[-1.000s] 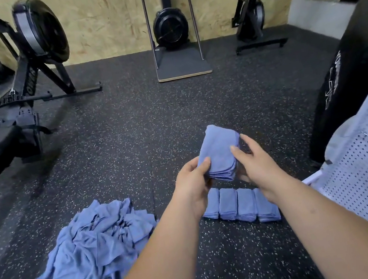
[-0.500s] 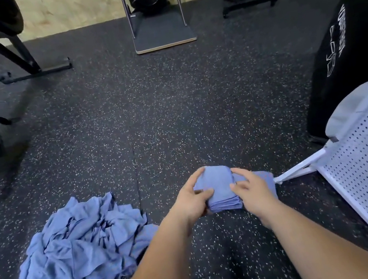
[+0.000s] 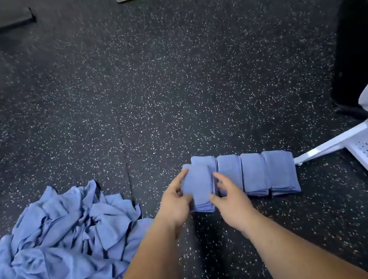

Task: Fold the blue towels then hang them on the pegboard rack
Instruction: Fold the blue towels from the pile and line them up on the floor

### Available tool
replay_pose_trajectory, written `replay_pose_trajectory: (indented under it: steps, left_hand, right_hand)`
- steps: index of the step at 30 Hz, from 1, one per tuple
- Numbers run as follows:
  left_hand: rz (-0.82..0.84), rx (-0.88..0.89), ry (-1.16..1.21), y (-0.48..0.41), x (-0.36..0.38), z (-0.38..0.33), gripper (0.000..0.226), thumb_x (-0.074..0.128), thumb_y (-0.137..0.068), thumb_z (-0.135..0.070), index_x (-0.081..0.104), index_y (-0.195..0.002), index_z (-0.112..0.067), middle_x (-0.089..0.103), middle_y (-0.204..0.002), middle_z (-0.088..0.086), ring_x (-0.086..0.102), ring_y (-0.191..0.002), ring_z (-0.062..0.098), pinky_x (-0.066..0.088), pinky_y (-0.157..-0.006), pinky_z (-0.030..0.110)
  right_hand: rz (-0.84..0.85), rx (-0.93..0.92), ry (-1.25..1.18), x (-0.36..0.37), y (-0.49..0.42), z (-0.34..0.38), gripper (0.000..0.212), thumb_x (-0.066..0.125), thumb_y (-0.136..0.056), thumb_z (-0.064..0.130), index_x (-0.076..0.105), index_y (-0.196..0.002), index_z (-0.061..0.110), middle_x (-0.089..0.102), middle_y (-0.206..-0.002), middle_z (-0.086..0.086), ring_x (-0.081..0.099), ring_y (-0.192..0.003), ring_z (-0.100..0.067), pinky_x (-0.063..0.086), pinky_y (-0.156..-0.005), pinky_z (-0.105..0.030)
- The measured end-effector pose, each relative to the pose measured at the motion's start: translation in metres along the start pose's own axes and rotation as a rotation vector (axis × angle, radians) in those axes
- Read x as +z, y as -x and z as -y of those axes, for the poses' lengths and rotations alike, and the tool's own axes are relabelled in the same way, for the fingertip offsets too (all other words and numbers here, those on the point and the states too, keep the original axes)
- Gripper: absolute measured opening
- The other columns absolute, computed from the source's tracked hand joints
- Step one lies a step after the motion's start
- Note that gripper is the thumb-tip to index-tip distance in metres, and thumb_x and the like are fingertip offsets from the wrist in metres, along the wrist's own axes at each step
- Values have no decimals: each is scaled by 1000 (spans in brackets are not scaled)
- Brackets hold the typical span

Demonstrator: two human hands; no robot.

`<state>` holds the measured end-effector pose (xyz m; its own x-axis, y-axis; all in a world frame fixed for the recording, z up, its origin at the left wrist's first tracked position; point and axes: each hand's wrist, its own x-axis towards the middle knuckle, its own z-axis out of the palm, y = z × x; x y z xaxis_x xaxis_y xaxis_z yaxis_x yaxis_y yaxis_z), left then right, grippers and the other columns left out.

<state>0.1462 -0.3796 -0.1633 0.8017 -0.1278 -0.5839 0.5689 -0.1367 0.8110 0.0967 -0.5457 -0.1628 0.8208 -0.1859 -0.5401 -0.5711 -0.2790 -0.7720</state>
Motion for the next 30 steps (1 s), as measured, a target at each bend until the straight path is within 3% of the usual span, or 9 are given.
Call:
replay_pose_trajectory:
  steps: [4,6,9,14,18,20,22,25,30]
  left_hand:
    - [-105,36,-9,-42,-24,6,79,44,-96,13,60,-142,-49,73,-123,1,53,-69,17,47,-62,31]
    - [-137,40,-1,-63,-32,9,82,42,-95,14,60,-142,-51,73,-125,-1,53,-73,18,46,-65,32]
    - [-143,35,-16,-86,-37,17,81,41,-94,18,59,-147,-40,71,-121,-11,57,-87,18,49,-80,38]
    - [-111,9,-199,-98,-43,44,87,45,-92,20,47,-158,-36,57,-142,-5,64,-98,8,53,-77,14]
    - [-72,45,-309,-105,-48,50,92,47,-88,20,47,-153,-46,57,-149,-3,67,-110,11,60,-96,34]
    - [-48,67,-508,-107,-46,48,89,55,-94,7,37,-158,-51,55,-151,-4,58,-127,20,47,-110,33]
    - [-51,74,-742,-109,-44,47,88,63,-99,-12,20,-160,-59,48,-158,-5,41,-142,33,33,-122,43]
    - [-73,75,-887,-99,-41,42,88,67,-101,-29,11,-164,-53,37,-163,1,31,-146,37,31,-122,52]
    - [-102,119,-913,-61,-49,35,90,71,-96,-48,14,-166,-48,35,-164,5,36,-144,37,34,-120,48]
  right_hand:
    - [-37,-86,268,11,-21,3,63,61,-104,36,34,-161,43,45,-158,11,55,-134,-16,45,-112,-37]
    - [-24,-158,430,12,-31,0,63,58,-105,37,32,-163,41,29,-169,12,40,-149,-18,39,-120,-41]
    - [71,-197,708,12,-45,-9,68,53,-106,46,22,-166,39,12,-176,8,15,-160,-21,27,-127,-45]
    - [204,-174,978,13,-54,-22,77,49,-105,57,10,-168,37,-14,-176,2,-13,-163,-27,11,-131,-52]
    - [199,-172,1006,17,-55,-22,77,49,-105,57,8,-168,38,-16,-176,0,-15,-162,-28,9,-131,-50]
    - [199,-170,1009,17,-55,-19,78,51,-105,56,9,-167,38,-15,-176,-1,-14,-162,-29,9,-131,-50]
    - [204,-165,1014,16,-55,-16,77,53,-105,53,10,-167,38,-14,-176,-2,-13,-162,-30,11,-131,-50]
    - [191,-173,1022,14,-52,-10,75,54,-106,47,11,-166,38,-10,-177,-4,-9,-163,-31,11,-131,-49]
    - [169,-186,1022,18,-41,6,75,55,-105,46,13,-166,37,-3,-177,-4,-3,-162,-31,17,-129,-49]
